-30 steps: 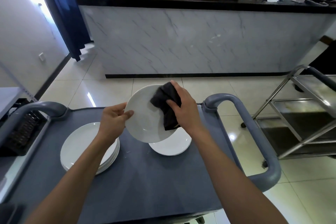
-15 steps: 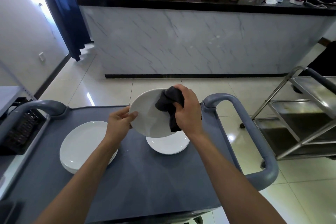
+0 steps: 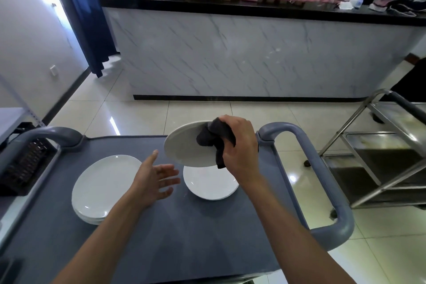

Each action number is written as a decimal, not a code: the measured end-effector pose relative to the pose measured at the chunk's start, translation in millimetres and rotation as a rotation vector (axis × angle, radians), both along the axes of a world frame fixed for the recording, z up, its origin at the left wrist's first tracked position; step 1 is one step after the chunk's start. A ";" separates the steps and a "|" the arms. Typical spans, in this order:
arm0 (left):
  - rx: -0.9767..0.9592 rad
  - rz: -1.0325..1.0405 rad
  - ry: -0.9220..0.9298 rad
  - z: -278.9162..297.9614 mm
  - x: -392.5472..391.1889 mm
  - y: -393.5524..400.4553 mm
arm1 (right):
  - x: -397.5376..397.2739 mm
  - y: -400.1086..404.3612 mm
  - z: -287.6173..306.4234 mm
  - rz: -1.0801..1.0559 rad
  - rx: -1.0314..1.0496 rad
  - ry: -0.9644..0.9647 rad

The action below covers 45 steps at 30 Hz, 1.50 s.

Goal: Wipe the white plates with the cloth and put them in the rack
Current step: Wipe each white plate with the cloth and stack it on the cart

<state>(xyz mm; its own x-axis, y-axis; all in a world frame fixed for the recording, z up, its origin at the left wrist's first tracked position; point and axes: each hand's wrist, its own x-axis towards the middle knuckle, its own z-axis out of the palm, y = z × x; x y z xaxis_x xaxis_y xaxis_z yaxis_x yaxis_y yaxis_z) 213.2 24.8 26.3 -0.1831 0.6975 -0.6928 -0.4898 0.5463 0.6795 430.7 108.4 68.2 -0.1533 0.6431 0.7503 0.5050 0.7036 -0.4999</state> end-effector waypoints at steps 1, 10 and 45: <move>-0.005 -0.028 -0.054 3.6 0.0 1.4 | -0.4 0.5 -2.9 0.005 0.026 -0.011; 0.057 0.040 -0.388 26.1 5.5 19.6 | 2.5 1.4 -18.2 0.048 0.098 -0.061; 0.569 0.037 0.401 44.5 30.2 20.3 | -24.3 -13.7 -8.5 0.114 -0.428 0.107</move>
